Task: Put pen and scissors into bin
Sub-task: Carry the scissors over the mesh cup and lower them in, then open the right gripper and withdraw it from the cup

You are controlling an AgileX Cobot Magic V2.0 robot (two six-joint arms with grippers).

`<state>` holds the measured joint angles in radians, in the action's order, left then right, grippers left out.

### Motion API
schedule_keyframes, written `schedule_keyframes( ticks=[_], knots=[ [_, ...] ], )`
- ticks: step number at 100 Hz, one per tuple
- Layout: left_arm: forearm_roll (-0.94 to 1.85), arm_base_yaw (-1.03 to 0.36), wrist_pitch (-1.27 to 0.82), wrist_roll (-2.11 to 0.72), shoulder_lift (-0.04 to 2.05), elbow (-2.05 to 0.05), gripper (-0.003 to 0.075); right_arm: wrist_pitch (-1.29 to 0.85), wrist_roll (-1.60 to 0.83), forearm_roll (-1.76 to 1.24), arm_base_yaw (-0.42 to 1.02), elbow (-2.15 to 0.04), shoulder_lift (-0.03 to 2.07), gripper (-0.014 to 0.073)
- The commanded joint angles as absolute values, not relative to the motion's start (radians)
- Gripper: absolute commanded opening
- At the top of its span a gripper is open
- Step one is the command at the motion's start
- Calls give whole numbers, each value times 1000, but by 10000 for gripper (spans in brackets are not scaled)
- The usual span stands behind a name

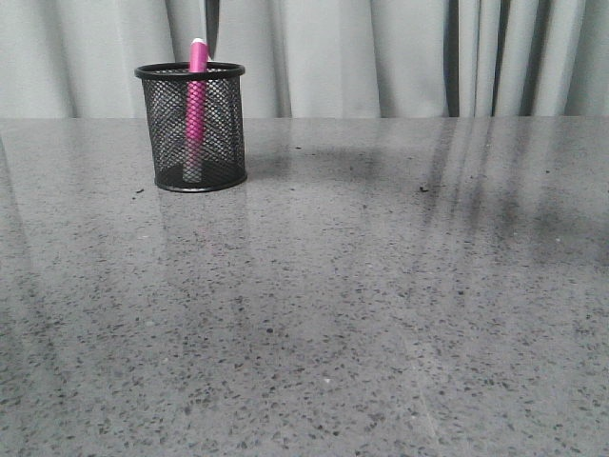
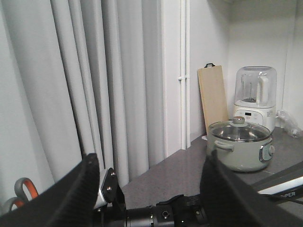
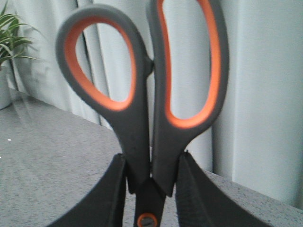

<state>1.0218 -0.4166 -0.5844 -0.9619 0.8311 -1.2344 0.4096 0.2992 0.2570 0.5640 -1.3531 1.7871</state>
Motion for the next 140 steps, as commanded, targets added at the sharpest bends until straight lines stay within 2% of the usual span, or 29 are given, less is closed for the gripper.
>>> schedule_keyframes(
  ticks=[1, 21, 47, 54, 71, 76, 88, 95, 102, 107, 112, 121, 129, 140],
  knots=[
    [1047, -425, -548, -956, 823, -1252, 420, 519, 289, 263, 553, -1384, 1768, -70],
    [1047, -425, -548, -956, 823, -1220, 420, 504, 291, 263, 583, -1384, 1813, -70],
    [1047, -425, -550, -956, 820, -1212, 420, 361, 291, 263, 609, -1382, 1834, -54],
    [1047, -425, -555, -956, 820, -1212, 420, 359, 291, 263, 609, -1382, 1834, 19],
    [1047, -425, -564, -956, 820, -1212, 420, 364, 291, 263, 609, -1382, 1834, 343],
    [1047, -425, -564, -956, 820, -1212, 420, 365, 291, 263, 609, -1382, 1830, 414],
    [1018, -425, -560, -956, 818, -1212, 400, 394, 291, 263, 611, -1382, 1799, 492],
    [969, -423, -547, -934, 810, -1210, 343, 391, 291, 263, 611, -1382, 1759, 487],
    [846, -423, -517, -820, 789, -1206, 252, 333, 291, 263, 613, -1382, 1692, 479],
    [698, -423, -500, -714, 758, -1192, 178, 245, 291, 263, 617, -1382, 1630, 425],
    [550, -423, -496, -606, 723, -1163, 104, 117, 291, 263, 625, -1382, 1559, 295],
    [303, -423, -501, -409, 637, -1085, -19, -130, 287, 307, 644, -1354, 1419, -77],
    [167, -423, -502, -264, 547, -978, -19, -225, 252, 341, 668, -1256, 1276, -68],
    [116, -423, -507, -210, 410, -820, -19, -295, 196, 346, 713, -1080, 1079, -70]
  ],
)
